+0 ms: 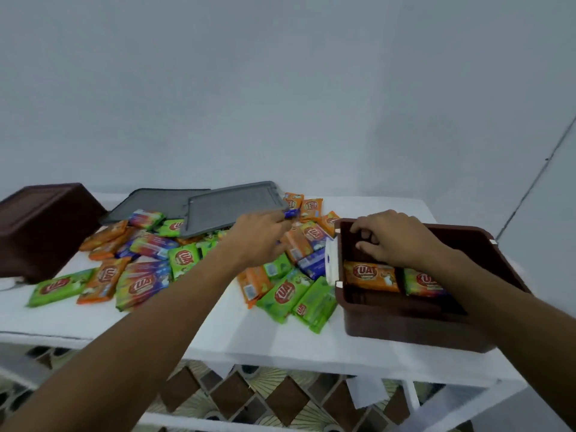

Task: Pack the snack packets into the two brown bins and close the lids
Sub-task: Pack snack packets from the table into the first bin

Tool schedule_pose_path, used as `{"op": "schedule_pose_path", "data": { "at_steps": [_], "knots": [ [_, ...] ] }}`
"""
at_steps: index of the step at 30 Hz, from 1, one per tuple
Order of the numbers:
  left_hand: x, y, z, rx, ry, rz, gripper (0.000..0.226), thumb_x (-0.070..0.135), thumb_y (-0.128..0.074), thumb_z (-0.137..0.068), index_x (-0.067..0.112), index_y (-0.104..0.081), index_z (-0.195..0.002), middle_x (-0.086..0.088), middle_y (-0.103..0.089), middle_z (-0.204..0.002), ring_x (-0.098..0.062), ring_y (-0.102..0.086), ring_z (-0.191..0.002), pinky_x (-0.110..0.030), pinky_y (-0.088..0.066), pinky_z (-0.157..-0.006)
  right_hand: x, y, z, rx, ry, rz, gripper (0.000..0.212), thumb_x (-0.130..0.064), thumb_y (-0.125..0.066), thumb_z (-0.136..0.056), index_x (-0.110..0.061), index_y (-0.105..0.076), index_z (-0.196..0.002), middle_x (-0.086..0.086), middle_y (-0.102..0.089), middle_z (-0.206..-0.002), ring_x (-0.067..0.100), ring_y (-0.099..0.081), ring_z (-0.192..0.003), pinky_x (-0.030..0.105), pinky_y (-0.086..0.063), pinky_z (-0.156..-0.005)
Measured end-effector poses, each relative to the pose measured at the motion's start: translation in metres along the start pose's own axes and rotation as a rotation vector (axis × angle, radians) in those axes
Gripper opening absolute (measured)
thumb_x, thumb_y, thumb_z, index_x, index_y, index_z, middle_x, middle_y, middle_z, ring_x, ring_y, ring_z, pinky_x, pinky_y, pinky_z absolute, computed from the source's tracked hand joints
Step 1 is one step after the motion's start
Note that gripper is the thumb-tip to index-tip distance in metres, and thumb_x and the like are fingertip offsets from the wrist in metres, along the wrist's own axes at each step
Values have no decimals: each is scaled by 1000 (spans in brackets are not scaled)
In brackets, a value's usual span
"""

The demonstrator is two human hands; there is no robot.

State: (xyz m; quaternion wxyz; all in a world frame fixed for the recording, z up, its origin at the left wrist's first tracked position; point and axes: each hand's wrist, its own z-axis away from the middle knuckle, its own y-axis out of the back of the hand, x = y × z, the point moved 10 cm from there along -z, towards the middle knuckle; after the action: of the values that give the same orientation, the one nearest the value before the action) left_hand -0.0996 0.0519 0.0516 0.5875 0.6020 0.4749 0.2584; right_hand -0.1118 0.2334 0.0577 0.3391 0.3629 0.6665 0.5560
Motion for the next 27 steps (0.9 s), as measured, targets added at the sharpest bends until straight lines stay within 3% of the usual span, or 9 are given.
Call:
{"op": "schedule_pose_path", "data": {
  "at_steps": [4,8,10,13,15,17,21,24,27],
  "knots": [
    [-83,-39,61,-168,173,1,40,42,-56,-87,24,-55,-123,-1,-55,-122,-27,-57,-112,-38,-49,-79,-83,3,-30,57,80,-94,33,-38,-59,-89,-29,-60,-120,-8,-64,-107,18,-59,-101,33,-48,-75],
    [-136,-95,116,-373,257,86,52,29,-62,-84,21,-49,-134,-3,-48,-133,-25,-50,-118,-41,-51,-86,-155,-37,-51,-62,135,-84,37,-38,-58,-88,-29,-57,-123,-4,-63,-113,19,-56,-110,39,-49,-88],
    [-149,-113,132,-411,278,195,61,23,-62,-82,21,-44,-140,-2,-43,-142,-25,-46,-124,-42,-50,-91,-176,-69,-56,-157,101,-57,35,-41,-55,-89,-28,-58,-122,-3,-63,-114,18,-54,-110,42,-46,-95],
    [-158,-120,135,-381,241,225,69,12,-63,-79,21,-40,-143,-3,-41,-145,-26,-44,-127,-42,-49,-96,-190,-116,-58,-269,-24,-47,45,-50,-57,-86,-23,-55,-122,2,-59,-120,21,-55,-108,39,-50,-86],
    [-160,-125,133,-399,198,237,77,5,-66,-78,20,-35,-147,-4,-33,-151,-29,-38,-133,-43,-46,-100,-194,-138,-58,-274,-123,-38,64,-59,-64,-78,-20,-51,-128,4,-53,-124,24,-51,-114,40,-49,-86],
    [-161,-128,129,-416,127,219,79,5,-68,-81,22,-31,-149,-2,-27,-156,-29,-32,-135,-43,-42,-103,-196,-146,-60,-245,-194,-16,68,-56,-68,-77,-17,-49,-129,7,-51,-124,27,-48,-115,42,-49,-87],
    [-172,-129,120,-385,67,216,78,6,-68,-74,28,-37,-143,1,-42,-146,-23,-40,-121,-37,-46,-87,-200,-136,-66,-248,-255,-80,45,-41,-65,-77,-17,-52,-113,6,-60,-103,24,-58,-91,39,-54,-77],
    [-181,-131,117,-384,35,257,75,14,-69,-71,31,-39,-138,2,-45,-139,-21,-37,-122,-42,-40,-95,-188,-127,-67,-227,-395,-336,28,-38,-62,-84,-20,-60,-105,2,-66,-99,17,-63,-84,36,-56,-73],
    [-184,-132,115,-388,-11,220,76,30,-69,-70,35,-36,-139,2,-34,-140,-22,-28,-129,-48,-26,-107,-174,-133,-63,-271,-521,-590,19,-18,-50,-94,-8,-63,-84,7,-62,-79,12,-57,-65,31,-51,-62]
  ]
}}
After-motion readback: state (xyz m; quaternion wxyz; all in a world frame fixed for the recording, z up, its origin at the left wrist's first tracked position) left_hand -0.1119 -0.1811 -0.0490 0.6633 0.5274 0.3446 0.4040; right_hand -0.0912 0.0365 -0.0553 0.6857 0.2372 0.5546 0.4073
